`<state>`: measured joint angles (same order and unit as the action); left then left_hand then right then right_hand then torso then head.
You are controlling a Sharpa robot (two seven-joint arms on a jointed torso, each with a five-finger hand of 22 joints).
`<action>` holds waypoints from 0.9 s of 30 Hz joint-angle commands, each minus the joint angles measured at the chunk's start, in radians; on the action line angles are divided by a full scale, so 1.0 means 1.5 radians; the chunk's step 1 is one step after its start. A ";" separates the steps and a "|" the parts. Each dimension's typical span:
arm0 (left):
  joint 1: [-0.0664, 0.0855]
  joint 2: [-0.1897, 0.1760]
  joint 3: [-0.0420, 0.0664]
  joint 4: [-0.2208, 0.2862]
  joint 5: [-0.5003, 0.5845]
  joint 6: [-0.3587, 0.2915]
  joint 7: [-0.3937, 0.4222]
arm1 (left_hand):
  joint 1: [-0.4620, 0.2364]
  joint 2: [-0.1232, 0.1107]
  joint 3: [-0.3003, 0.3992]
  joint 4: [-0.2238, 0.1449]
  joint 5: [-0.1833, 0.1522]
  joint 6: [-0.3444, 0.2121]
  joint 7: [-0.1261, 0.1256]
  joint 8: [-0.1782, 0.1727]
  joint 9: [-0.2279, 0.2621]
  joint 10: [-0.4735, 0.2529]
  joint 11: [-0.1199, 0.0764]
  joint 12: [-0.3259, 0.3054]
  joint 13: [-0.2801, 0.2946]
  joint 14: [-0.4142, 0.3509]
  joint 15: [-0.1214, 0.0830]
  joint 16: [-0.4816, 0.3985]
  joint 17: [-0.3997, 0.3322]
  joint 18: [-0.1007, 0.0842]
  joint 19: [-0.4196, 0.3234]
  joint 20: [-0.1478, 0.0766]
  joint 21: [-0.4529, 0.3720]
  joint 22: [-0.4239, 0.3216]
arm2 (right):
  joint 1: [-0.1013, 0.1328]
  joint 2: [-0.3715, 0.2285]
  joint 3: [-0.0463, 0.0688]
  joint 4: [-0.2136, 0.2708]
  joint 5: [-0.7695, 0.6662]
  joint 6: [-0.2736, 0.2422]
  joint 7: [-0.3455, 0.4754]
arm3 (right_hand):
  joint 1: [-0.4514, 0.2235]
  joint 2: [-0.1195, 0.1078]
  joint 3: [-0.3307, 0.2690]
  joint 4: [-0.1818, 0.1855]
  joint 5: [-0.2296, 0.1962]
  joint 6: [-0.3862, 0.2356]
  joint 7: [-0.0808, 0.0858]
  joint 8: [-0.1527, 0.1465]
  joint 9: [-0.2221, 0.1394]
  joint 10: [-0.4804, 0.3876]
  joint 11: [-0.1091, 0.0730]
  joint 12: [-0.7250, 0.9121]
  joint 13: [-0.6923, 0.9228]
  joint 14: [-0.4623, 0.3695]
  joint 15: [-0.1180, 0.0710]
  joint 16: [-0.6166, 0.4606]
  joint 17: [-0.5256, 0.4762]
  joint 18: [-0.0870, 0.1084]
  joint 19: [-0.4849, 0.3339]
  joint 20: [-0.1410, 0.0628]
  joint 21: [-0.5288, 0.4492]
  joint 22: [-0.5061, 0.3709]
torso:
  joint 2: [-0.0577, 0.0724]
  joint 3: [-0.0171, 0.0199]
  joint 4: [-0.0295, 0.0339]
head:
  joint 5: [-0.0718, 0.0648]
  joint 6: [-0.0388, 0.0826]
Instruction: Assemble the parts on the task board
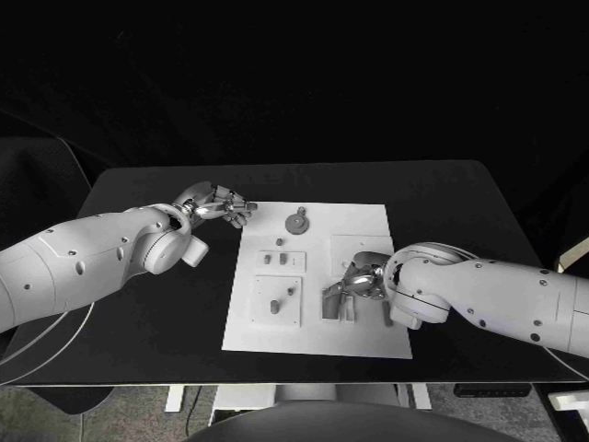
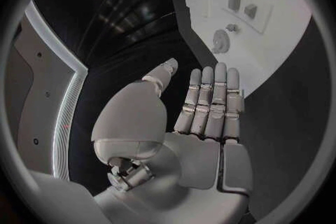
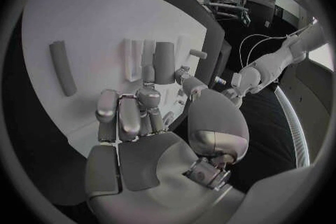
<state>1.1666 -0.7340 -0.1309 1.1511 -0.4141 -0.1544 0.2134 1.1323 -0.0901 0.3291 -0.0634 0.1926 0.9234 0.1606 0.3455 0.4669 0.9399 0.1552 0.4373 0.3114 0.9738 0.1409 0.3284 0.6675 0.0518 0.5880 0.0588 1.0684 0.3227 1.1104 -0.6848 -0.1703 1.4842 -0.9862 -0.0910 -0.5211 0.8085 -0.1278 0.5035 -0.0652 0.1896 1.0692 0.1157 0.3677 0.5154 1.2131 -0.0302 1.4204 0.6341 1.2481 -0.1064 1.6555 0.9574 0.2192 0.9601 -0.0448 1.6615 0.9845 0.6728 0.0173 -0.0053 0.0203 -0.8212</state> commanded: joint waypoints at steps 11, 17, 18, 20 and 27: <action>0.001 -0.002 0.000 0.002 0.003 0.011 -0.004 | -0.008 0.000 -0.002 0.005 0.001 0.003 -0.002 -0.001 0.001 0.002 0.000 -0.002 0.001 -0.002 0.002 -0.004 -0.001 0.004 -0.002 -0.001 -0.004 0.001 | -0.002 -0.004 -0.001 0.006 -0.040 0.003 -0.004 | -0.035 -0.011 -0.003 0.016 -0.005 0.006 0.014 -0.005 -0.001 -0.003 0.001 -0.001 0.001 -0.003 -0.001 0.014 0.001 0.028 -0.003 0.002 0.089 0.001 | 0.000 0.0000 0.0002 | 0.003 0.000; 0.001 -0.002 -0.001 0.002 0.003 0.014 -0.008 | -0.008 0.000 -0.002 0.005 0.001 0.003 -0.002 -0.001 0.001 0.002 0.000 -0.003 0.001 -0.002 0.002 -0.005 -0.001 0.004 -0.002 -0.001 -0.004 0.001 | -0.001 -0.012 0.000 0.015 -0.050 -0.004 -0.004 | -0.045 -0.013 -0.003 0.021 -0.005 0.007 0.014 -0.005 -0.001 -0.003 0.001 -0.001 0.001 -0.003 -0.001 0.014 0.002 0.028 -0.003 0.002 0.089 0.001 | 0.000 0.0000 -0.0004 | 0.003 0.000; 0.001 -0.002 -0.001 0.002 0.003 0.014 -0.008 | -0.008 0.000 -0.002 0.005 0.001 0.003 -0.002 -0.001 0.001 0.002 0.000 -0.003 0.001 -0.002 0.002 -0.005 -0.001 0.004 -0.002 -0.001 -0.004 0.001 | -0.001 -0.013 0.000 0.017 -0.052 -0.004 -0.005 | -0.045 -0.013 -0.003 0.022 -0.005 0.007 0.014 -0.005 -0.001 -0.003 0.001 -0.001 0.001 -0.003 -0.001 0.014 0.002 0.028 -0.003 0.002 0.089 0.001 | 0.000 0.0000 -0.0004 | 0.003 0.000; 0.001 -0.002 -0.001 0.003 0.003 0.015 -0.009 | -0.008 0.000 -0.002 0.005 0.001 0.002 -0.002 -0.001 0.001 0.002 0.000 -0.003 0.001 -0.002 0.002 -0.005 -0.001 0.004 -0.002 -0.001 -0.004 0.001 | 0.000 -0.015 0.000 0.019 -0.054 -0.005 -0.005 | -0.047 -0.013 -0.003 0.023 -0.005 0.007 0.014 -0.005 -0.001 -0.002 0.001 0.000 0.001 -0.003 -0.001 0.014 0.002 0.028 -0.003 0.002 0.089 0.001 | 0.000 0.0001 -0.0005 | 0.003 0.000; 0.001 -0.003 -0.001 0.003 0.003 0.015 -0.011 | -0.009 0.000 -0.002 0.005 0.001 0.002 -0.002 -0.002 0.001 0.002 0.000 -0.003 0.001 -0.002 0.002 -0.005 -0.001 0.004 -0.002 -0.001 -0.004 0.001 | 0.002 -0.015 0.000 0.019 -0.066 -0.008 -0.005 | -0.050 -0.014 -0.004 0.024 -0.005 0.007 0.013 -0.005 0.000 -0.002 0.001 0.000 0.002 -0.003 -0.001 0.014 0.002 0.028 -0.003 0.002 0.089 0.001 | 0.000 0.0003 0.0000 | 0.003 0.000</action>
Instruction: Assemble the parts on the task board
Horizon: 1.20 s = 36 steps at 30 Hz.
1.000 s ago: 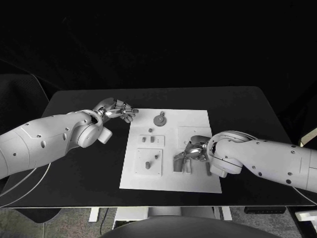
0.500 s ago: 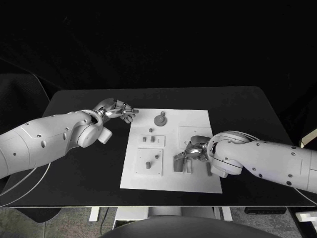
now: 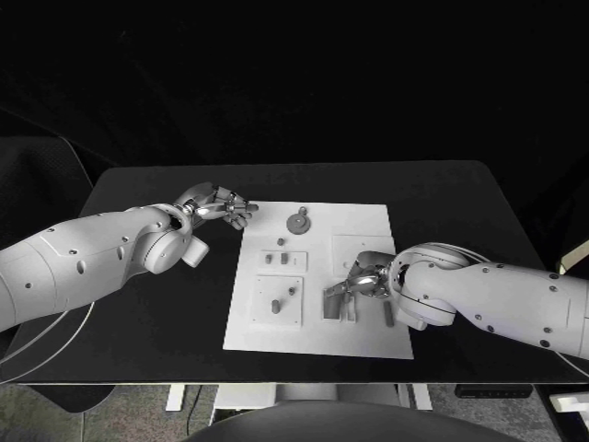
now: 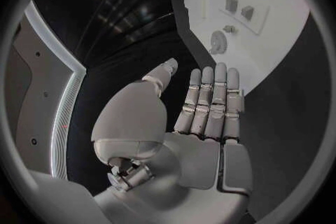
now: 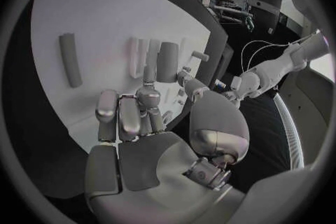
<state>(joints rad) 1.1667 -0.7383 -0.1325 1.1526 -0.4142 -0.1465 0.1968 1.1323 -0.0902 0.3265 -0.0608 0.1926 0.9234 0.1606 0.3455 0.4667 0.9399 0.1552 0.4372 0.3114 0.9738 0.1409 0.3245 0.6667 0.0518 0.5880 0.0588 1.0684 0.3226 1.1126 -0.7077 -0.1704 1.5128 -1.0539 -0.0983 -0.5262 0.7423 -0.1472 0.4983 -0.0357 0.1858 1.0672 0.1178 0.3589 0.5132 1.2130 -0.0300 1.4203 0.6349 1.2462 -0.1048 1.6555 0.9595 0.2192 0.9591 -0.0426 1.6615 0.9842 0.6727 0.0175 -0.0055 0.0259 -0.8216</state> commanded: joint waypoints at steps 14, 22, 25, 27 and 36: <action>0.001 0.000 0.000 0.002 0.003 0.013 -0.002 | -0.010 0.001 0.000 0.004 0.001 0.002 -0.002 -0.002 0.001 0.002 0.000 -0.004 0.001 -0.002 0.002 -0.003 -0.001 0.003 -0.003 0.000 -0.005 0.001 | 0.001 0.009 0.000 -0.005 -0.035 -0.008 0.003 | -0.020 -0.007 0.001 0.013 -0.002 0.010 0.012 0.002 0.002 -0.001 0.000 0.001 0.002 -0.001 -0.002 0.015 0.001 0.028 -0.002 0.000 0.089 0.001 | 0.000 0.0000 0.0003 | 0.000 0.000; 0.001 0.000 0.000 0.002 0.002 0.014 -0.003 | -0.010 0.001 0.000 0.005 0.001 0.002 -0.002 -0.002 0.000 0.001 0.000 -0.004 0.001 -0.002 0.002 -0.003 -0.001 0.003 -0.003 0.000 -0.005 0.001 | 0.002 0.019 0.000 -0.016 -0.035 0.005 0.004 | -0.022 -0.009 0.000 0.014 -0.002 0.010 0.012 0.002 0.002 -0.001 0.000 0.001 0.002 0.000 -0.002 0.015 0.002 0.028 -0.002 0.000 0.089 0.001 | 0.000 -0.0006 0.0001 | 0.000 0.000; 0.001 -0.001 0.000 0.002 0.002 0.014 -0.003 | -0.011 0.001 0.000 0.005 0.001 0.002 -0.002 -0.002 0.000 0.001 0.000 -0.004 0.001 -0.002 0.002 -0.003 -0.001 0.003 -0.003 0.000 -0.005 0.001 | 0.002 0.020 0.000 -0.018 -0.035 0.018 0.003 | -0.023 -0.009 0.001 0.014 -0.002 0.010 0.012 0.002 0.002 -0.001 0.000 0.001 0.002 0.000 -0.002 0.015 0.002 0.028 -0.002 0.000 0.089 0.001 | 0.000 -0.0008 0.0002 | 0.000 -0.001; 0.001 -0.001 0.000 0.002 0.002 0.013 -0.003 | -0.011 0.001 0.000 0.005 0.001 0.002 -0.002 -0.002 0.000 0.001 0.000 -0.004 0.001 -0.002 0.002 -0.003 -0.001 0.003 -0.003 0.000 -0.005 0.001 | 0.002 0.022 0.000 -0.019 -0.035 0.023 0.003 | -0.022 -0.009 0.001 0.013 -0.002 0.010 0.011 0.002 0.002 -0.001 0.000 0.001 0.002 0.000 -0.002 0.015 0.002 0.028 -0.002 0.000 0.089 0.001 | 0.000 -0.0006 0.0000 | 0.000 -0.002; 0.001 0.001 0.000 0.001 0.001 0.015 -0.004 | -0.011 0.001 -0.001 0.005 0.001 0.001 -0.002 -0.002 0.000 0.001 0.000 -0.004 0.001 -0.002 0.002 -0.003 -0.001 0.003 -0.003 0.000 -0.005 0.001 | 0.002 0.027 0.000 -0.022 -0.035 0.037 0.002 | -0.009 -0.006 0.009 -0.001 -0.002 0.008 0.011 0.001 0.003 -0.002 -0.001 0.002 0.002 -0.001 -0.003 0.015 0.003 0.028 -0.002 -0.001 0.090 0.002 | 0.000 -0.0003 -0.0001 | -0.001 -0.003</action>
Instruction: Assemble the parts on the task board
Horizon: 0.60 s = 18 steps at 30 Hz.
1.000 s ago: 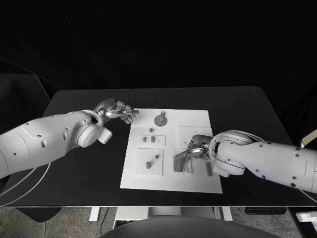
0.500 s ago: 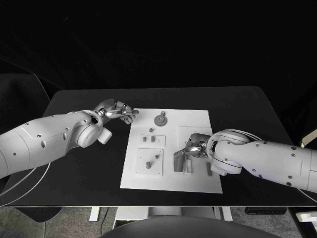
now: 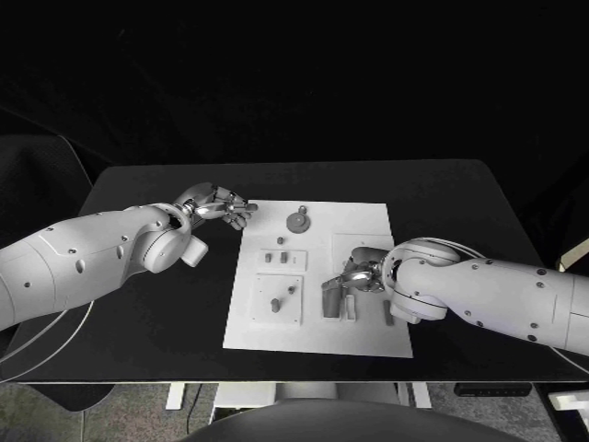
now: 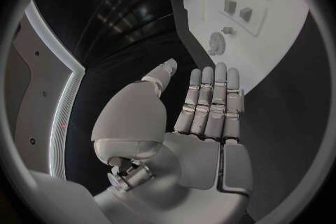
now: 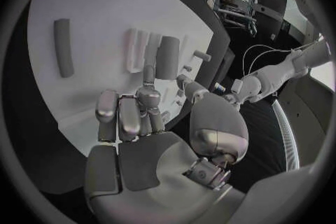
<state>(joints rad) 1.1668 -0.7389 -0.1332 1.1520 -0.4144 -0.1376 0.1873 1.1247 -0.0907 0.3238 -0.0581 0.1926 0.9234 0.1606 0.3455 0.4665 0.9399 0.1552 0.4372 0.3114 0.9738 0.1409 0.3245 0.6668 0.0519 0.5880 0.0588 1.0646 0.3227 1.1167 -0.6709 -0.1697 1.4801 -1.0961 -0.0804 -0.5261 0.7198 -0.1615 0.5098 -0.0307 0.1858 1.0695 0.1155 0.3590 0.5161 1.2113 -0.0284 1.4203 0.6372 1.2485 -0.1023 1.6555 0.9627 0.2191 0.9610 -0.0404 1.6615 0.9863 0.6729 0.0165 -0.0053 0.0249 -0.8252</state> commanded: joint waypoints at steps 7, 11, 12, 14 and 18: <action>0.001 0.001 0.000 0.001 0.001 0.010 0.002 | -0.006 0.001 0.001 0.004 0.001 0.001 -0.002 -0.002 0.000 0.001 0.000 -0.004 0.001 -0.002 0.002 -0.003 -0.001 0.003 -0.003 0.000 -0.002 0.001 | 0.000 0.006 0.000 -0.001 -0.017 0.023 0.001 | 0.023 0.004 0.007 -0.031 -0.002 0.005 0.013 0.001 0.002 -0.003 -0.002 0.002 0.002 -0.004 -0.005 0.015 0.002 0.028 -0.005 -0.004 0.090 0.003 | 0.000 0.0005 -0.0001 | 0.000 -0.001; 0.001 0.001 0.000 0.001 0.001 0.011 0.001 | -0.007 0.001 0.001 0.004 0.001 0.001 -0.002 -0.002 0.000 0.001 0.000 -0.005 0.001 -0.002 0.002 -0.003 -0.001 0.003 -0.003 0.000 -0.002 0.001 | 0.000 0.005 0.000 -0.001 -0.023 0.022 0.002 | 0.067 0.016 0.029 -0.061 -0.001 0.006 0.013 0.002 0.005 -0.004 -0.002 0.004 0.004 -0.004 -0.005 0.016 0.005 0.028 -0.004 -0.006 0.092 0.005 | 0.000 0.0006 0.0002 | -0.001 -0.002; 0.001 0.001 0.000 0.001 0.001 0.010 0.002 | -0.007 0.001 0.001 0.004 0.001 0.001 -0.002 -0.002 0.000 0.001 0.000 -0.005 0.001 -0.002 0.002 -0.003 -0.001 0.003 -0.003 0.000 -0.002 0.001 | 0.000 0.005 0.000 -0.001 -0.024 0.020 0.003 | 0.078 0.018 0.033 -0.064 -0.002 0.006 0.013 0.003 0.006 -0.004 -0.002 0.005 0.004 -0.004 -0.005 0.016 0.005 0.028 -0.004 -0.006 0.092 0.006 | 0.000 0.0005 0.0000 | -0.001 -0.002; 0.001 0.001 0.000 0.001 0.001 0.010 0.002 | -0.007 0.001 0.001 0.004 0.001 0.001 -0.002 -0.002 0.000 0.001 0.000 -0.005 0.001 -0.002 0.002 -0.003 -0.001 0.003 -0.003 0.000 -0.002 0.001 | 0.000 0.005 0.000 -0.001 -0.026 0.019 0.005 | 0.092 0.020 0.039 -0.067 -0.002 0.006 0.013 0.003 0.007 -0.004 -0.002 0.005 0.004 -0.004 -0.005 0.016 0.006 0.028 -0.004 -0.007 0.092 0.006 | 0.000 0.0005 0.0000 | -0.001 -0.002; 0.001 0.001 0.000 0.001 0.000 0.010 0.001 | -0.007 0.001 0.001 0.004 0.001 0.001 -0.002 -0.003 0.000 0.001 0.000 -0.005 0.001 -0.002 0.002 -0.004 -0.001 0.003 -0.003 0.000 -0.003 0.001 | 0.000 0.005 0.000 -0.001 -0.028 0.012 0.007 | 0.130 0.026 0.051 -0.071 -0.001 0.006 0.013 0.004 0.010 -0.003 -0.002 0.007 0.006 -0.004 -0.005 0.016 0.008 0.028 -0.003 -0.007 0.093 0.008 | 0.000 0.0007 0.0001 | 0.000 -0.003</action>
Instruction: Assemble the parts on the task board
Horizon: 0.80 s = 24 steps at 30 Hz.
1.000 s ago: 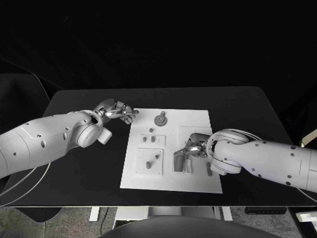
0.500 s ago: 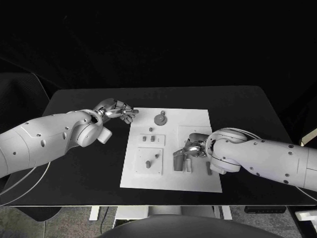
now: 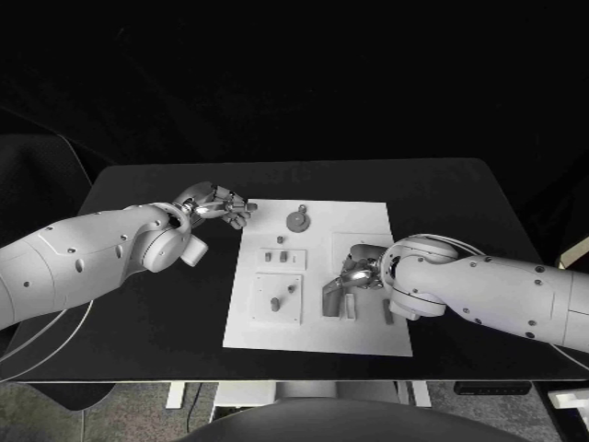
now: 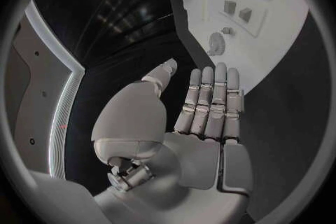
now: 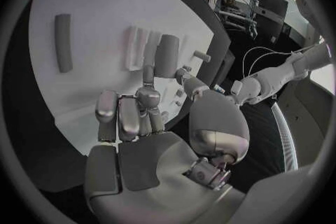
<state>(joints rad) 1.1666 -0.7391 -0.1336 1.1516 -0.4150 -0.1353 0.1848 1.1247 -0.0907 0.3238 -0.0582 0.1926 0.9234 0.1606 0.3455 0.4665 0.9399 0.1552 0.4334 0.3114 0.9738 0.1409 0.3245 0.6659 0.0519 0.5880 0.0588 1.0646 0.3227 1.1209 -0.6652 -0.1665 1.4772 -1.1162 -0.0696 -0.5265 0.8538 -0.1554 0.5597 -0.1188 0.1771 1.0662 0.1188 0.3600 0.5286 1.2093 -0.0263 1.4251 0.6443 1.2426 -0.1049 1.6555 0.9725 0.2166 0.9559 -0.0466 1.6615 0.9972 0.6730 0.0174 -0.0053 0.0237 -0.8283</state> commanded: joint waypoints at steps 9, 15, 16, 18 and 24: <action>0.001 0.000 0.000 0.001 0.000 0.011 -0.001 | -0.007 0.001 0.001 0.004 0.001 0.001 -0.002 -0.003 0.000 0.001 0.000 -0.002 0.001 -0.002 0.002 -0.004 -0.001 0.003 -0.003 0.000 -0.003 0.001 | -0.003 0.000 -0.002 0.000 -0.010 -0.008 0.013 | 0.069 0.033 0.028 -0.011 0.005 0.011 0.010 0.005 0.004 0.000 -0.004 0.005 0.002 0.002 -0.004 0.016 0.002 0.030 0.002 -0.004 0.093 0.003 | 0.000 0.0000 0.0000 | 0.001 0.000; 0.001 0.000 0.000 0.001 -0.001 0.013 -0.003 | -0.007 0.001 0.001 0.004 0.001 0.000 -0.002 -0.003 0.000 0.001 0.000 -0.003 0.001 -0.002 0.002 -0.004 -0.001 0.003 -0.003 0.000 -0.003 0.001 | -0.003 -0.003 -0.002 -0.002 0.015 -0.011 0.016 | 0.074 0.039 0.030 -0.009 0.005 0.013 0.010 0.007 0.005 0.001 -0.004 0.005 0.002 0.003 -0.004 0.017 0.002 0.030 0.003 -0.003 0.093 0.003 | 0.000 0.0001 0.0002 | 0.001 0.000; 0.001 0.000 0.000 0.001 -0.002 0.013 -0.004 | -0.007 0.001 0.001 0.004 0.001 0.000 -0.002 -0.003 0.000 0.001 0.000 -0.003 0.001 -0.002 0.002 -0.004 -0.001 0.003 -0.003 0.000 -0.003 0.001 | -0.003 -0.005 -0.002 -0.002 0.026 -0.011 0.017 | 0.075 0.040 0.031 -0.009 0.005 0.014 0.009 0.007 0.005 0.001 -0.004 0.006 0.002 0.003 -0.004 0.017 0.002 0.030 0.003 -0.003 0.093 0.003 | 0.000 0.0001 0.0002 | 0.001 0.000; 0.001 0.000 0.000 0.001 -0.002 0.015 -0.006 | -0.007 0.001 0.001 0.004 0.001 0.000 -0.002 -0.003 0.000 0.001 0.000 -0.003 0.001 -0.003 0.002 -0.004 -0.001 0.003 -0.003 0.000 -0.003 0.001 | -0.003 -0.007 -0.002 -0.003 0.045 -0.010 0.019 | 0.077 0.044 0.032 -0.009 0.005 0.015 0.009 0.008 0.006 0.002 -0.004 0.006 0.002 0.003 -0.004 0.017 0.003 0.030 0.003 -0.003 0.094 0.003 | 0.000 0.0001 0.0002 | 0.001 0.000; 0.001 0.000 0.000 0.002 -0.004 0.018 -0.008 | -0.007 0.001 0.001 0.005 0.001 0.000 -0.002 -0.003 0.000 0.001 0.000 -0.003 0.001 -0.003 0.002 -0.004 -0.001 0.003 -0.003 0.000 -0.003 0.001 | -0.003 -0.008 -0.001 -0.014 0.077 -0.008 0.024 | 0.080 0.047 0.034 -0.008 0.005 0.016 0.009 0.009 0.006 0.002 -0.004 0.006 0.002 0.004 -0.004 0.017 0.003 0.030 0.004 -0.003 0.094 0.004 | 0.000 0.0002 -0.0001 | 0.002 0.000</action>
<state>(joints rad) 1.1668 -0.7406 -0.1342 1.1517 -0.4167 -0.1269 0.1731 1.1248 -0.0907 0.3238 -0.0582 0.1926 0.9234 0.1607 0.3455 0.4664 0.9399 0.1552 0.4334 0.3114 0.9738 0.1409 0.3245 0.6661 0.0519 0.5880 0.0588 1.0646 0.3233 1.1188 -0.6755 -0.1663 1.4642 -1.0496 -0.0884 -0.4989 0.8813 -0.1829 0.5770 -0.1036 0.1820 1.0676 0.1174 0.3712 0.5357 1.2117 -0.0287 1.4290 0.6464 1.2482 -0.1056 1.6555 0.9751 0.2158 0.9602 -0.0494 1.6615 1.0017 0.6729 0.0175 -0.0051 0.0264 -0.8290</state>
